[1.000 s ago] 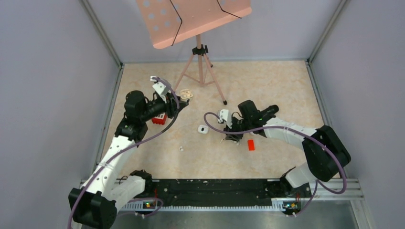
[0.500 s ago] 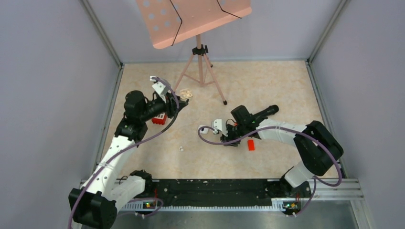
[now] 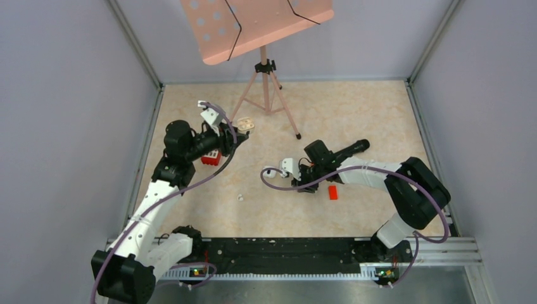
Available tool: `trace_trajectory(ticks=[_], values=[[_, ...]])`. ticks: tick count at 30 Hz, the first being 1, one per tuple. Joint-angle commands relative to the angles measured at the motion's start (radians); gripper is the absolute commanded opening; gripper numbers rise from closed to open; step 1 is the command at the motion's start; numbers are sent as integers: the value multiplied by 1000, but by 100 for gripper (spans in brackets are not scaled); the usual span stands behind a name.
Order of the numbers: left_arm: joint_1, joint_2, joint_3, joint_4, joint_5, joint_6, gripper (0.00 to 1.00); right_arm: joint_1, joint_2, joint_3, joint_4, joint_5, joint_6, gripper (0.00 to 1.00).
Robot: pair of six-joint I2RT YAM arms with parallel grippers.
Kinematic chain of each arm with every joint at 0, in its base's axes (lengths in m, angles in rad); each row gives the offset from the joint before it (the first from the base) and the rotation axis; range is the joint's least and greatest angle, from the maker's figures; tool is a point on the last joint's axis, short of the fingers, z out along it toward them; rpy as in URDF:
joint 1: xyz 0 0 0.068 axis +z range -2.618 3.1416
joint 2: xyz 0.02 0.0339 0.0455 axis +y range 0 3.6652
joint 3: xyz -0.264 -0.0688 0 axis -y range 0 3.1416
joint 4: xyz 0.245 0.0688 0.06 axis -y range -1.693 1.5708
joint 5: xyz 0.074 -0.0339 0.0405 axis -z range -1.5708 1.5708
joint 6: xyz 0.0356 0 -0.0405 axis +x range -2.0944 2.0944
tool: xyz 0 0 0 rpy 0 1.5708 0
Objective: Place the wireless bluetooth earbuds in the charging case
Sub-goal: Pick up the earbud from the center of the board.
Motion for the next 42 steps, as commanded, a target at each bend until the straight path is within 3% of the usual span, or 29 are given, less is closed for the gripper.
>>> trace_trajectory(ticks=[1,22,31,42], values=[[5,-27,-8,53,-3,-11,0,16,13,42,24,10,-9,35],[10,-43,-27,62,-6,-19,0,31,64,89,-17,17,-50,27],[12,-46,-32,65,-6,-20,0,31,67,85,-11,40,-21,30],[12,-40,-40,74,-1,-18,0,34,46,106,-20,15,-37,10]])
